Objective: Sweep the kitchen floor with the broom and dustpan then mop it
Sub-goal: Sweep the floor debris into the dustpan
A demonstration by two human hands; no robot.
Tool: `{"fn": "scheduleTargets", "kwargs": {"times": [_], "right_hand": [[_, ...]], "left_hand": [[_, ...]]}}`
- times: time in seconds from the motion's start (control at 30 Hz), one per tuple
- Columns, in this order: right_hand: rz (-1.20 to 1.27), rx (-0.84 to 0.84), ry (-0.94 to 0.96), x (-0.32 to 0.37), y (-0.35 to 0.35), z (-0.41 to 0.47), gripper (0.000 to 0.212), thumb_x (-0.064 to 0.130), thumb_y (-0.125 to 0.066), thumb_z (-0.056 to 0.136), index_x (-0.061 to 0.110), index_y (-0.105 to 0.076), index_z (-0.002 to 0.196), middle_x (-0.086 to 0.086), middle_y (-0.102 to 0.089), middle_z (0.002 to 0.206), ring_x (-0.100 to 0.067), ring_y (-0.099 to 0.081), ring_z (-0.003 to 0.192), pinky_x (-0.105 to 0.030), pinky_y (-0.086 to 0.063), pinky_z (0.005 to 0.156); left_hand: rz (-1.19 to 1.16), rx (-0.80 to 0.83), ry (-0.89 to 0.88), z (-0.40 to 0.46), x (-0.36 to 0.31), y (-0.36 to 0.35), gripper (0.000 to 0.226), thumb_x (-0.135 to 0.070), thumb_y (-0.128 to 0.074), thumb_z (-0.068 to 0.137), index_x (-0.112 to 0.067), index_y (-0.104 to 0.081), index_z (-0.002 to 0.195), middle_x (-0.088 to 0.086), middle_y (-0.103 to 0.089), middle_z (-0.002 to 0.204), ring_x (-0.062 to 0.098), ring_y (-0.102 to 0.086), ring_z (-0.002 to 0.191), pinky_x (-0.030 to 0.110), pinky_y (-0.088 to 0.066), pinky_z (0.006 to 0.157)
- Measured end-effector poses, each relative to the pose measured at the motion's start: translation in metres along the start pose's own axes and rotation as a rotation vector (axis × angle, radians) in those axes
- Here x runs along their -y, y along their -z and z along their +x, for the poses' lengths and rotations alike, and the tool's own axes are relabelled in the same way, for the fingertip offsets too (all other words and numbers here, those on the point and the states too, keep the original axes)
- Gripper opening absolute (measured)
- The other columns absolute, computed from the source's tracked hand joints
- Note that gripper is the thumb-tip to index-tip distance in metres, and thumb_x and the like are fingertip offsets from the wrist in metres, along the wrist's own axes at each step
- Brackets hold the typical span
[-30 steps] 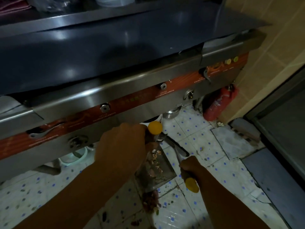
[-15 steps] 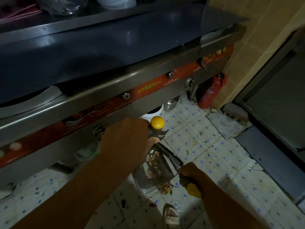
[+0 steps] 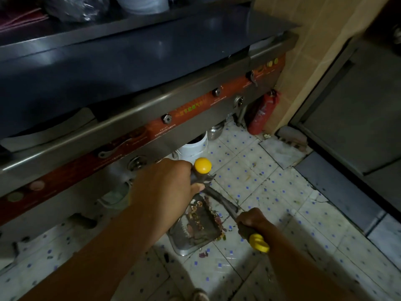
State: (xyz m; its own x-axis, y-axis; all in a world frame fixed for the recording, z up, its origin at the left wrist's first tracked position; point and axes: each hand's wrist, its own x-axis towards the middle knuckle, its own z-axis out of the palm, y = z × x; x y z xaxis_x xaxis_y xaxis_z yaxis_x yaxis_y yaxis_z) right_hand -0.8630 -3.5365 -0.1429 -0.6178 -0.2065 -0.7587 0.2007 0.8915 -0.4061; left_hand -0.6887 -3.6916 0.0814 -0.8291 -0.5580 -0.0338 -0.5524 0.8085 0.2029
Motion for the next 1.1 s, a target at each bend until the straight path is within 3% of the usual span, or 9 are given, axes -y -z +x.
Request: {"fn": "scheduleTargets", "kwargs": {"times": [0.13,0.3,0.4,0.47,0.6,0.7,0.77,1.0,1.1], "right_hand": [[0.113,-0.052,-0.045,-0.007,0.011,0.018,0.035,0.007,-0.071,0.077,-0.008,-0.063,0.108,-0.025,-0.067,0.099,-0.035,-0.067,0.089,-0.038,-0.054,0.07],[0.177,-0.106,-0.039,-0.027,0.025,0.064,0.028,0.007,-0.074,0.075,-0.004,-0.059,0.095,-0.02,-0.059,0.085,-0.033,-0.063,0.083,-0.037,-0.05,0.068],[0.183,-0.111,-0.074,-0.035,0.033,0.086,0.033,0.011,-0.073,0.077,-0.008,-0.061,0.1,-0.026,-0.064,0.094,-0.038,-0.066,0.088,-0.046,-0.057,0.076],[0.202,-0.084,-0.088,-0.031,0.038,0.078,0.033,0.007,-0.07,0.08,-0.011,-0.06,0.105,-0.029,-0.063,0.098,-0.04,-0.065,0.091,-0.044,-0.056,0.077],[0.278,0.01,-0.097,-0.029,0.03,0.053,0.023,-0.006,-0.06,0.086,-0.009,-0.054,0.108,-0.021,-0.057,0.089,-0.028,-0.055,0.071,-0.038,-0.048,0.065],[0.186,0.022,-0.142,-0.03,0.009,0.035,0.038,-0.001,-0.061,0.088,-0.013,-0.05,0.122,-0.028,-0.058,0.119,-0.038,-0.06,0.1,-0.037,-0.048,0.077],[0.136,0.011,-0.156,-0.03,-0.008,0.021,0.041,0.0,-0.058,0.091,-0.013,-0.046,0.129,-0.027,-0.055,0.126,-0.038,-0.056,0.113,-0.033,-0.046,0.07],[-0.019,0.037,-0.175,-0.036,-0.083,-0.027,0.041,0.008,-0.054,0.094,-0.01,-0.044,0.13,-0.024,-0.054,0.127,-0.034,-0.055,0.113,-0.033,-0.044,0.081],[-0.064,0.047,-0.13,-0.042,-0.118,-0.049,0.023,0.013,-0.048,0.099,-0.009,-0.053,0.099,-0.015,-0.053,0.108,-0.023,-0.052,0.098,-0.03,-0.04,0.077]], "left_hand": [[-0.001,-0.011,0.0,0.002,-0.009,-0.004,0.035,-0.06,-0.049,0.086,-0.027,-0.059,0.092,-0.008,-0.056,0.076,0.007,-0.05,0.07,0.021,-0.035,0.061],[-0.027,-0.003,0.034,0.008,-0.024,-0.02,0.032,-0.059,-0.051,0.086,-0.028,-0.047,0.085,-0.006,-0.059,0.083,0.009,-0.053,0.076,0.021,-0.037,0.063],[-0.034,-0.021,0.038,0.011,-0.028,-0.03,0.032,-0.061,-0.049,0.085,-0.029,-0.043,0.085,-0.008,-0.059,0.089,0.008,-0.054,0.08,0.02,-0.037,0.065],[-0.048,-0.024,0.043,0.01,-0.028,-0.035,0.032,-0.062,-0.048,0.085,-0.03,-0.043,0.085,-0.011,-0.051,0.084,0.005,-0.047,0.077,0.019,-0.034,0.065],[-0.04,0.025,0.057,0.004,-0.023,-0.04,0.032,-0.061,-0.046,0.086,-0.029,-0.044,0.086,-0.011,-0.04,0.066,0.002,-0.041,0.062,0.013,-0.026,0.052],[-0.01,0.033,0.06,-0.007,-0.013,-0.041,0.034,-0.064,-0.043,0.085,-0.029,-0.044,0.088,-0.013,-0.034,0.063,0.001,-0.035,0.059,0.01,-0.02,0.048],[-0.019,0.039,0.074,-0.019,-0.006,-0.04,0.032,-0.063,-0.044,0.086,-0.032,-0.037,0.085,-0.014,-0.031,0.062,0.003,-0.036,0.063,0.012,-0.019,0.048],[-0.074,0.075,0.113,-0.065,0.04,-0.031,0.04,-0.058,-0.053,0.085,-0.028,-0.034,0.069,-0.008,-0.038,0.061,0.013,-0.05,0.069,0.026,-0.04,0.062],[-0.074,0.065,0.123,-0.091,0.061,-0.024,0.035,-0.058,-0.054,0.085,-0.029,-0.039,0.073,-0.005,-0.052,0.07,0.014,-0.05,0.069,0.027,-0.039,0.06]]}}
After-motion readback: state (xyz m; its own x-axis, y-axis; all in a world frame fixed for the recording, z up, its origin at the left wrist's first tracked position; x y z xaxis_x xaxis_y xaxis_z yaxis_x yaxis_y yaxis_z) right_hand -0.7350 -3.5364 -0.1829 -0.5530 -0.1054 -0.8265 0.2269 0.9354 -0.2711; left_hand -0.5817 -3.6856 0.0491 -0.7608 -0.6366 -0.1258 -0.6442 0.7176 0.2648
